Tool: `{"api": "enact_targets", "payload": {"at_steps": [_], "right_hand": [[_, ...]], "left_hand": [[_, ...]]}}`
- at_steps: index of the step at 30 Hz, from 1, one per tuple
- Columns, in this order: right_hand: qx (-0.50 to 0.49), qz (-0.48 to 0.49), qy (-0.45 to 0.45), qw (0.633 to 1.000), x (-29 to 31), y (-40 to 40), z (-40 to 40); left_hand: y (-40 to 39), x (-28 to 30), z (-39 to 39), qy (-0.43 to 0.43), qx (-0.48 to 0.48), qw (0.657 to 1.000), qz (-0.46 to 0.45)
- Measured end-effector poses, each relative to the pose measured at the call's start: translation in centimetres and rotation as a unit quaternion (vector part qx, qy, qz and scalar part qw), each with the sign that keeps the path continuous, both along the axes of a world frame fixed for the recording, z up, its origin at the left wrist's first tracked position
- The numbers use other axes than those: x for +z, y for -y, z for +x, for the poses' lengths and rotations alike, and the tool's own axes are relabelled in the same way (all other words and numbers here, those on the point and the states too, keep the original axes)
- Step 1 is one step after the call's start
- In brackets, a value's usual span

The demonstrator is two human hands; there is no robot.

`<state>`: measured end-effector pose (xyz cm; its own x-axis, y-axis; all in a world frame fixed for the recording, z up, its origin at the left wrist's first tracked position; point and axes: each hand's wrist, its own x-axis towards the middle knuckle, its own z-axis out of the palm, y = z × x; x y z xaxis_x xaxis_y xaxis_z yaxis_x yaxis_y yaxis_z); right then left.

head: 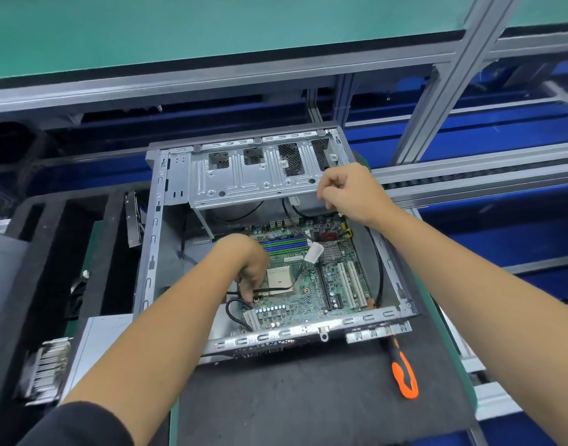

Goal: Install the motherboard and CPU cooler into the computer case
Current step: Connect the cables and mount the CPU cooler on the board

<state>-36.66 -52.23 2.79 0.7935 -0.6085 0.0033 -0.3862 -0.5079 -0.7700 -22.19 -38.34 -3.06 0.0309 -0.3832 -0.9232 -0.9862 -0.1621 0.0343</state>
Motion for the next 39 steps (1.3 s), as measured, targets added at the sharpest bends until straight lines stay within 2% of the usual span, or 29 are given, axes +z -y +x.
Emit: {"api": "enact_targets", "payload": {"at_steps": [2,4,7,10,14,17,23,25,30,39], "right_hand": [[-0.014,0.042,0.02,0.999,0.1,0.2,-0.1],[-0.033,0.075,0.048,0.995,0.2,0.4,-0.3],[-0.043,0.082,0.059,0.994,0.2,0.5,-0.4],[-0.045,0.084,0.061,0.994,0.1,0.5,-0.3],[-0.045,0.086,0.06,0.993,-0.1,0.6,-0.3],[-0.046,0.086,0.061,0.993,-0.1,0.7,-0.2],[-0.052,0.078,0.055,0.994,-0.1,0.6,-0.3],[-0.052,0.079,0.054,0.994,-0.1,0.7,-0.3],[-0.051,0.082,0.056,0.994,0.0,0.6,-0.3],[-0.037,0.07,0.048,0.996,0.1,0.4,-0.4]], "left_hand": [[0.1,0.1,0.2,-0.02,0.053,0.998,-0.026],[0.2,0.3,0.2,-0.084,0.125,0.986,-0.069],[0.8,0.2,-0.3,-0.168,0.178,0.95,-0.194],[1.6,-0.5,-1.4,-0.147,0.187,0.918,-0.319],[2.1,-1.8,-2.3,-0.105,0.135,0.906,-0.388],[2.0,-2.4,-2.5,-0.069,0.08,0.912,-0.395],[1.6,-2.4,-1.5,-0.068,-0.024,0.914,-0.399],[1.4,-2.1,-1.1,-0.039,-0.054,0.915,-0.399],[1.4,-1.7,-1.0,0.02,-0.065,0.919,-0.388],[1.1,-1.4,-0.6,0.008,-0.047,0.928,-0.369]]}}
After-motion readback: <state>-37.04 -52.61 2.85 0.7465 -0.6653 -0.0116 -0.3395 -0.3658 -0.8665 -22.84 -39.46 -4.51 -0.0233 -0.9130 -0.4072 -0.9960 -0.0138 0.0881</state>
